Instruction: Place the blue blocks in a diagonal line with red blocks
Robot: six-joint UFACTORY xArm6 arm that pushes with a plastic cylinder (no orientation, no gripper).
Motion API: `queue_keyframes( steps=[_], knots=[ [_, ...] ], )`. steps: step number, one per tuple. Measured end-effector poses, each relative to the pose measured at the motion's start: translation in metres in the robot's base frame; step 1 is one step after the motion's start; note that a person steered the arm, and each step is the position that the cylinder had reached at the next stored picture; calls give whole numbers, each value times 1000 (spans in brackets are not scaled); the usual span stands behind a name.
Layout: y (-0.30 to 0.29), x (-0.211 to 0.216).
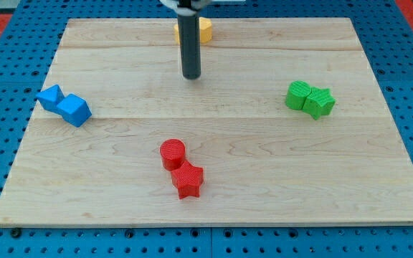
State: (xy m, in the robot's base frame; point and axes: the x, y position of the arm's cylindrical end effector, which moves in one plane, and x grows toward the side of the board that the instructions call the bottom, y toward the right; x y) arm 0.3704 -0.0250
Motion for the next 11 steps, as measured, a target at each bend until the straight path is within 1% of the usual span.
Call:
queue_keyframes(
  steps=[1,2,3,4,5,6,7,8,10,11],
  knots=[
    [-25,3],
    [-91,-12],
    [-158,-18],
    [-238,-5],
    [-272,6],
    [-229,44],
    [-160,74],
    [-131,102],
    [-150,166],
    [-142,201]
  ],
)
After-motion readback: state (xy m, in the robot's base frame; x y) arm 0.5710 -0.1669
